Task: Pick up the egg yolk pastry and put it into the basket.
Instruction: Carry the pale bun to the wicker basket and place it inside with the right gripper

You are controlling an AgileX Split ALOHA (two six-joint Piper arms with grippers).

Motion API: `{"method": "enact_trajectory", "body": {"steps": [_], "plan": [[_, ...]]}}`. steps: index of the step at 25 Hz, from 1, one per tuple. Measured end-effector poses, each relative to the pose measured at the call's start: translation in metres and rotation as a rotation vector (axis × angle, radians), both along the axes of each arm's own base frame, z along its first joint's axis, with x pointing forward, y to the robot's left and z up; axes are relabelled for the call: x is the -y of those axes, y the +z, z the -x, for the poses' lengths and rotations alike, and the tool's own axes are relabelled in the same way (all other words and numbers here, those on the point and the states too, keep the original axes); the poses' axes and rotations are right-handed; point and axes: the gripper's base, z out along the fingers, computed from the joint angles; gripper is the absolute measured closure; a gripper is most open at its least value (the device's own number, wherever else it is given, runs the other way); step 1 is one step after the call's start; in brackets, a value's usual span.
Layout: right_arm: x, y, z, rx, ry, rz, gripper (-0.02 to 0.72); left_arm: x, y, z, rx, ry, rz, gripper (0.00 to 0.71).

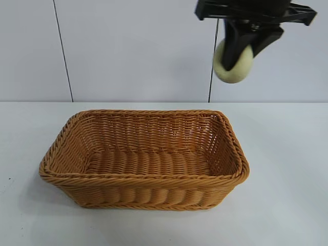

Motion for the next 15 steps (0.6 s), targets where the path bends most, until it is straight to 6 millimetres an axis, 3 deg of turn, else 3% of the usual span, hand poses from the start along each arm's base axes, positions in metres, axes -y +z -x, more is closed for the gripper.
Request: {"method": "enact_trajectory", "body": {"steps": [4,10,15], "plan": [[-0.02,-0.043,-0.009,-0.035,0.009,0.022,0.554,0.0,0.0,0.0,0.0,0.0,0.0,0.063],[-0.03,-0.101,-0.023,-0.066,0.011,0.067,0.554,0.0,0.0,0.0,0.0,0.0,0.0,0.063],[-0.033,-0.119,-0.027,-0.068,0.011,0.07,0.551,0.0,0.0,0.0,0.0,0.0,0.0,0.063]]}}
